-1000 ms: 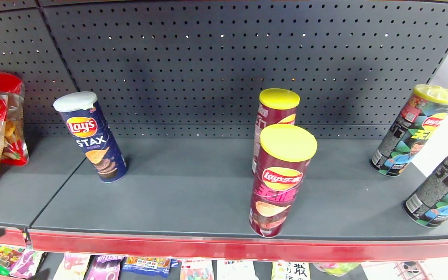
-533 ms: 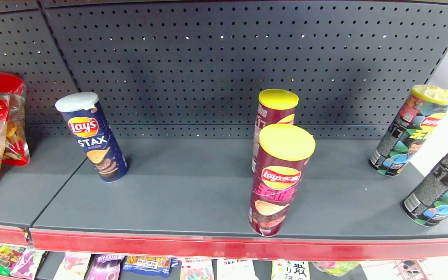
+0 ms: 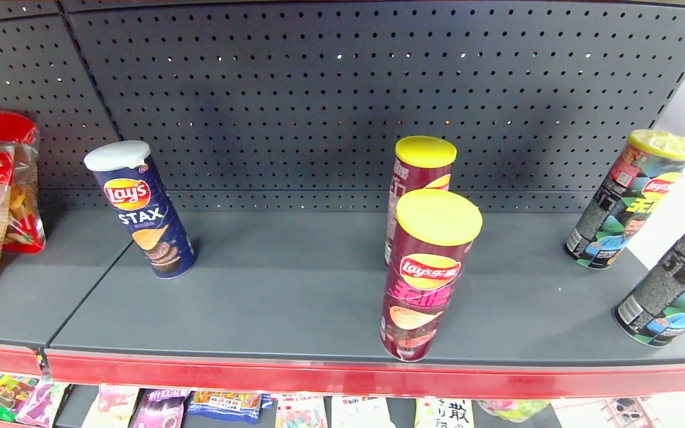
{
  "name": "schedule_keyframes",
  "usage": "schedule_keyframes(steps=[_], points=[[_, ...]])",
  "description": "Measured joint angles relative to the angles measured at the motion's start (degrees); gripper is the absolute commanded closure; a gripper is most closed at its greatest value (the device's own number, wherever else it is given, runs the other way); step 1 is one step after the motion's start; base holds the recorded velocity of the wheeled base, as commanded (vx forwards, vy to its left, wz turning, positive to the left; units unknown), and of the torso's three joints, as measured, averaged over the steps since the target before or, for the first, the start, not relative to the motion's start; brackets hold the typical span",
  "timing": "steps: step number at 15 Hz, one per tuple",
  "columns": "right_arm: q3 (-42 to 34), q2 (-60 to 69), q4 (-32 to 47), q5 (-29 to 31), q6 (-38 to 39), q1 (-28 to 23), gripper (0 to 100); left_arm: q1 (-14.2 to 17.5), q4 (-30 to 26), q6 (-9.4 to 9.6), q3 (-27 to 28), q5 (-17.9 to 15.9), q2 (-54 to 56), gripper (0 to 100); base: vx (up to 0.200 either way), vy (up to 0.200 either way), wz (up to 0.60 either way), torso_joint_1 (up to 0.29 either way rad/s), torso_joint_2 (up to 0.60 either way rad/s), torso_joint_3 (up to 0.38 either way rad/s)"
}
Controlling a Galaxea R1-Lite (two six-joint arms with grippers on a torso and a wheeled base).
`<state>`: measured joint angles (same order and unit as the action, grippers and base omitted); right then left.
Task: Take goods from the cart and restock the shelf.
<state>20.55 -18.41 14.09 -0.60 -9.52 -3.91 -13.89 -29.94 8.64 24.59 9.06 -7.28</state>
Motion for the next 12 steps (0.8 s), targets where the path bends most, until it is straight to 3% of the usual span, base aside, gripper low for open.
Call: schedule_keyframes(steps=[1,7,12], points=[[0.0,0.0,0.0,0.3,0.0,0.0,0,0.0,0.0,0.39,0.0,0.0,0.2,0,0.0,0.0,0.0,0.0,0.0,0.0],[0.0,-0.1,0.1,0.4,0.0,0.0,0,-0.1,0.0,0.49,0.0,0.0,0.4,0,-0.2,0.0,0.0,0.003,0.0,0.002],[-0.4,-0.1,0.0,0.3,-0.1,0.0,0,-0.1,0.1,1.61,0.0,0.0,0.8,0,0.0,0.0,0.0,0.0,0.0,0.0]])
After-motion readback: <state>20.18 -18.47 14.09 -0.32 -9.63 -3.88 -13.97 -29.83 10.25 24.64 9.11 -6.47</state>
